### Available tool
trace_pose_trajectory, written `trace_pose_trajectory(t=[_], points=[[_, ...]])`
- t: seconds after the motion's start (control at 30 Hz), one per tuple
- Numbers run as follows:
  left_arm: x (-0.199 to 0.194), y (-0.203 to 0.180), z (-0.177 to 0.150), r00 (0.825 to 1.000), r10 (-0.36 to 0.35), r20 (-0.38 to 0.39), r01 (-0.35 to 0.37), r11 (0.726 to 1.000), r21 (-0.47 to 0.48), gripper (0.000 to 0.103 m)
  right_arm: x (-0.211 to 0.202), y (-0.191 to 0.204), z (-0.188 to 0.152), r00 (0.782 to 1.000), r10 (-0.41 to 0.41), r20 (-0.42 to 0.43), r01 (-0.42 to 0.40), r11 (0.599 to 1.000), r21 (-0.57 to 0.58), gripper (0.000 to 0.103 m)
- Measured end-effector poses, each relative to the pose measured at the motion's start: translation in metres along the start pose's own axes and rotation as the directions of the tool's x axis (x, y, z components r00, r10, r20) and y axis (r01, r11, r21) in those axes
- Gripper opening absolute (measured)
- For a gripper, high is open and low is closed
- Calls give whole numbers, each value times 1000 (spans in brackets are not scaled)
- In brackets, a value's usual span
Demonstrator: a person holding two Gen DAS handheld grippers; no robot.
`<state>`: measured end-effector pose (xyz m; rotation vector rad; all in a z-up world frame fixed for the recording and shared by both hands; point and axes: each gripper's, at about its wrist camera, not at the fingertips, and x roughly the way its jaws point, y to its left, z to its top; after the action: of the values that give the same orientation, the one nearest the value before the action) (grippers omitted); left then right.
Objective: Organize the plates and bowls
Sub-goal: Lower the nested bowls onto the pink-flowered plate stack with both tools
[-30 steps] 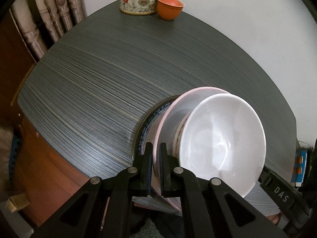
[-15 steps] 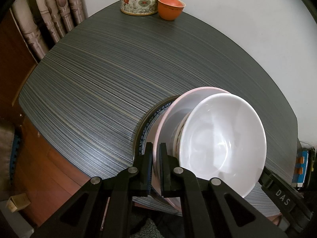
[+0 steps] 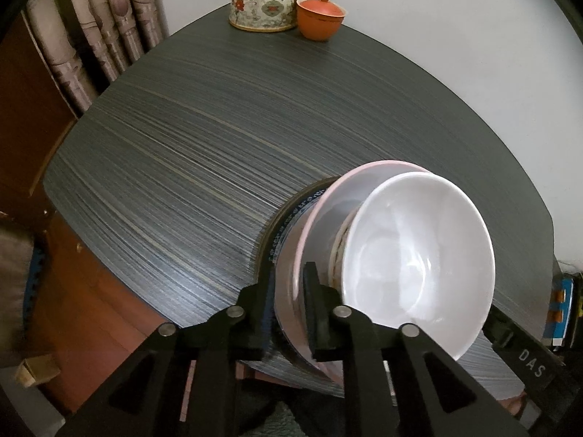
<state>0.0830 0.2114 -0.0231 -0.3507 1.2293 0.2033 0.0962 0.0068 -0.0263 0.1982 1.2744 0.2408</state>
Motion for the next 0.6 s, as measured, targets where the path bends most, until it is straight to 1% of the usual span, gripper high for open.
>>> trace_pose_trajectory(t=[0.13, 0.3, 0.47, 0.6], points=[[-4, 3, -1, 1000, 0, 10, 0, 1000, -8, 19, -4, 0, -3, 1000, -10, 15, 10, 1000, -9, 18], [-9, 5, -4, 1000, 7, 21, -7, 1000, -7, 22, -9, -3, -5, 999, -11, 38, 11, 1000, -11, 28], [-14, 3, -9, 999, 7, 33, -7, 1000, -6, 24, -16, -5, -9, 998, 6, 59, -4, 1000, -21, 33], [-20, 4, -12, 999, 5, 51, -5, 1000, -3, 30, -23, -5, -15, 997, 14, 72, -11, 999, -35, 34]])
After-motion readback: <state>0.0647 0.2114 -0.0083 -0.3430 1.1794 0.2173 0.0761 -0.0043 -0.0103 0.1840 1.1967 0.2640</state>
